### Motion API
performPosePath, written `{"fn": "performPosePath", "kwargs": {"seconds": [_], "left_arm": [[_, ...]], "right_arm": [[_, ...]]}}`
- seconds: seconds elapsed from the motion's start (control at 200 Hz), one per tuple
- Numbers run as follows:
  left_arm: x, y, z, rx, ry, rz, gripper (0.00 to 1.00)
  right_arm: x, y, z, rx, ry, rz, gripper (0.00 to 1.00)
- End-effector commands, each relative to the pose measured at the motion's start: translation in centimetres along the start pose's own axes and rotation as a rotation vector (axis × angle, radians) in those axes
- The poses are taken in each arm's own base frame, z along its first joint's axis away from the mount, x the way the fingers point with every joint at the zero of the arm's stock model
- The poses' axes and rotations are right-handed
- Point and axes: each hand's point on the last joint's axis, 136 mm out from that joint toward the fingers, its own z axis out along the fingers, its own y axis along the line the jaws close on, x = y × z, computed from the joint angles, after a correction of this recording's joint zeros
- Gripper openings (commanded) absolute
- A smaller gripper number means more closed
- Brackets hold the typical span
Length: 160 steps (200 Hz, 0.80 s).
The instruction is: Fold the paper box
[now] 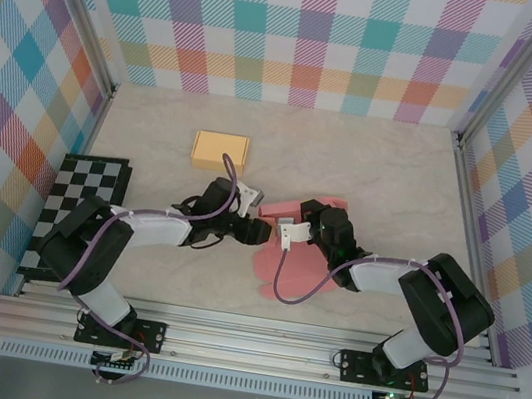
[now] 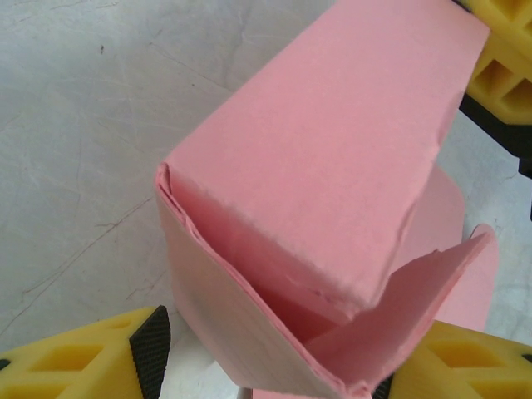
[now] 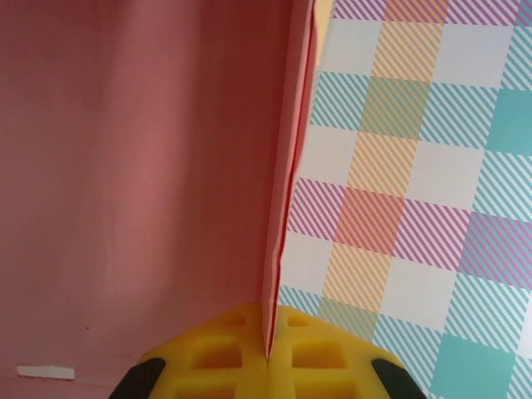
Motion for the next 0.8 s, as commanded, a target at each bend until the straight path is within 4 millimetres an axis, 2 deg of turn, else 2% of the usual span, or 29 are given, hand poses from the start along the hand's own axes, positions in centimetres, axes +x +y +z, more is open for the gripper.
{"fn": "performPosePath", "kwargs": {"seconds": [0.0,0.55,0.665,0.795], "left_arm": [[-1.5,-0.3,0.4,-0.009,-0.036,-0.017,0.63],[-1.0,-0.8,2.3,-0.023,-0.027,-0.077,0.65],[-0.7,-0.4,2.6,-0.058,-0.020,-0.095,0.65],[-0.3,0.9,2.5,-0.150,-0.013,-0.123,0.66]], "right_arm": [[0.2,0.5,-0.3,-0.029,0.000,0.004,0.00],[0.3,0.5,-0.4,-0.032,0.004,0.008,0.00],[0.3,0.5,-0.4,-0.033,0.004,0.007,0.00],[0.3,0.4,-0.5,-0.034,0.005,0.008,0.00]]}}
